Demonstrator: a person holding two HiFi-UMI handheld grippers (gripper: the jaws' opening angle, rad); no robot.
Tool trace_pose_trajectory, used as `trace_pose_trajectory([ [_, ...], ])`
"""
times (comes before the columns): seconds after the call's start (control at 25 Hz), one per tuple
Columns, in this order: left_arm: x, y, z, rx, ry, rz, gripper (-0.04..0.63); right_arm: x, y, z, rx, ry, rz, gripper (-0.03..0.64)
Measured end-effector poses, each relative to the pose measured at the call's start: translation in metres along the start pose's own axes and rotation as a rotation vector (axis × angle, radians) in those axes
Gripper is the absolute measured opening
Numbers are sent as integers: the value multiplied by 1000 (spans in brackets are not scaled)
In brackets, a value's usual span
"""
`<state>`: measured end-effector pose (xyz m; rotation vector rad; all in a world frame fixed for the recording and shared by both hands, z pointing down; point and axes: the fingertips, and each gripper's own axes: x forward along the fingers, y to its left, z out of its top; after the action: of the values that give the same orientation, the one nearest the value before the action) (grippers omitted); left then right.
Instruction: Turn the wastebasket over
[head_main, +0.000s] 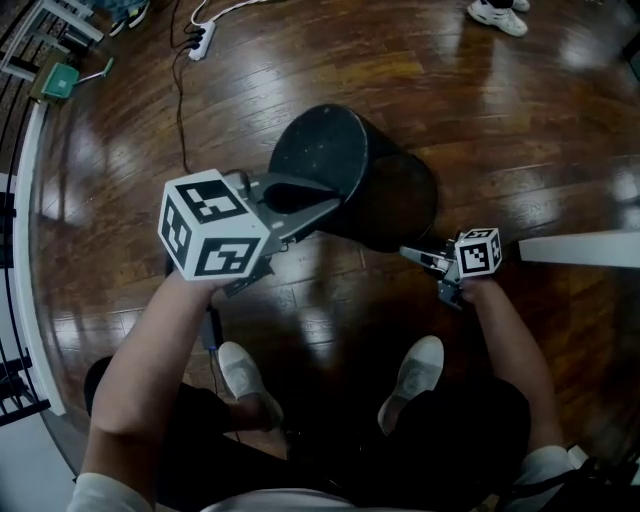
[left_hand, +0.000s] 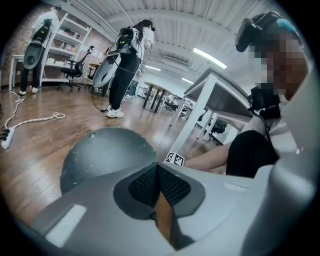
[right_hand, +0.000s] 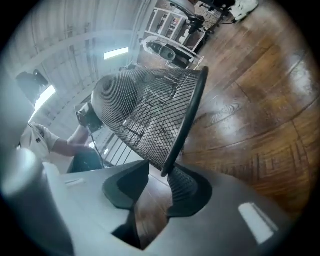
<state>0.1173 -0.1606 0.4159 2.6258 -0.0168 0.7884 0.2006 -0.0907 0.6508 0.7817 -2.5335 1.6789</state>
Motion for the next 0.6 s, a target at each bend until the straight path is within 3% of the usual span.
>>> trace_pose_trajectory([
  [0.28, 40, -16, 12, -3, 56, -72, 0, 8, -24, -19, -6, 75, -87, 126],
  [0.6, 68, -28, 14, -105, 172, -147, 0, 11, -41, -32, 55, 146, -137, 130],
])
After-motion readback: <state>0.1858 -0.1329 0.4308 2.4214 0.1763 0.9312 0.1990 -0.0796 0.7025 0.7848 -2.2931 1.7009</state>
